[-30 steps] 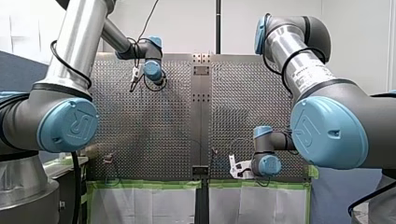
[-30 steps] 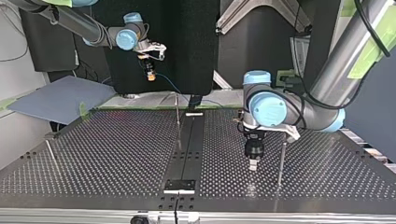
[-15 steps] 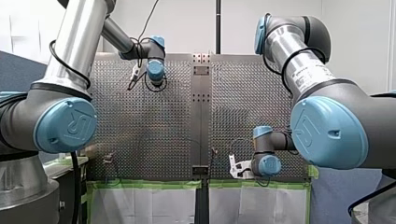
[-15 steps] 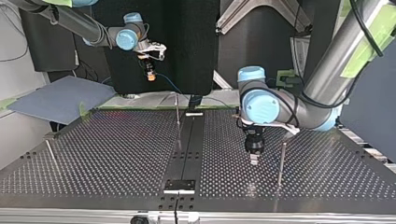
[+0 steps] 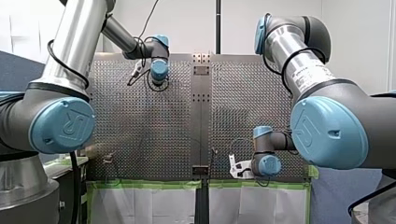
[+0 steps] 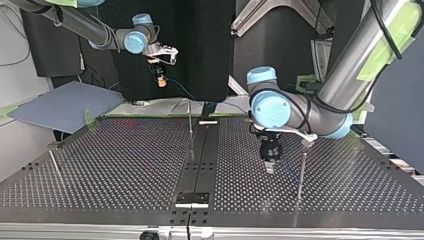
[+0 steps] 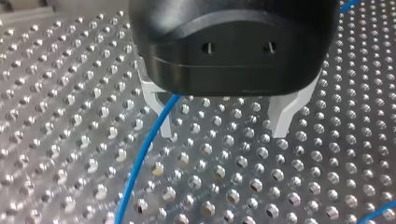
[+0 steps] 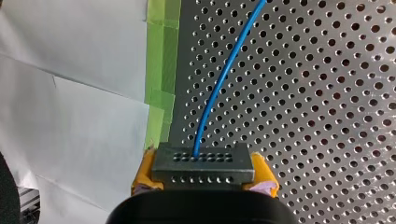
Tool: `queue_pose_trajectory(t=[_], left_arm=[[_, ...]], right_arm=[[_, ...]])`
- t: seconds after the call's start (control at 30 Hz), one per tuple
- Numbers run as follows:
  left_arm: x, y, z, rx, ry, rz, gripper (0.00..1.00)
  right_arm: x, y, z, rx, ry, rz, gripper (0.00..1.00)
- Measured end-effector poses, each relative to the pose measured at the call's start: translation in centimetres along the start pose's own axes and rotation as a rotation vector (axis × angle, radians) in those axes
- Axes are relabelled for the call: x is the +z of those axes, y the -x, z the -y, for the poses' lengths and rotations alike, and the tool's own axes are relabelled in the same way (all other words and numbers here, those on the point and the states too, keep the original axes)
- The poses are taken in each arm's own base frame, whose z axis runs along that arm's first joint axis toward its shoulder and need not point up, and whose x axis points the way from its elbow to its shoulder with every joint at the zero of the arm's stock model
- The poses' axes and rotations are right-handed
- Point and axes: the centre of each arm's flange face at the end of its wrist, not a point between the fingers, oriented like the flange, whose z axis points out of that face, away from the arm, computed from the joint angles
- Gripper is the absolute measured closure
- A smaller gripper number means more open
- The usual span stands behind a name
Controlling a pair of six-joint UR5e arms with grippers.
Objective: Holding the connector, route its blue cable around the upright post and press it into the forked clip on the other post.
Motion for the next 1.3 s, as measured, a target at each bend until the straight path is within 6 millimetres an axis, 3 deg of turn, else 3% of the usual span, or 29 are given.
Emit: queue_pose_trajectory(t=[0.37, 1.3], left_arm=[[-1.1, 0.4, 1.0, 0.12, -0.008, -0.006, 0.0], [-3.1, -0.4, 0.1, 0.387, 0.116, -0.16, 0.0]], right_arm=[[0.0, 0.0, 0.0, 0.0, -0.001, -0.001, 1.0], [0.0, 0.0, 0.0, 0.0, -0.001, 0.0, 1.0]])
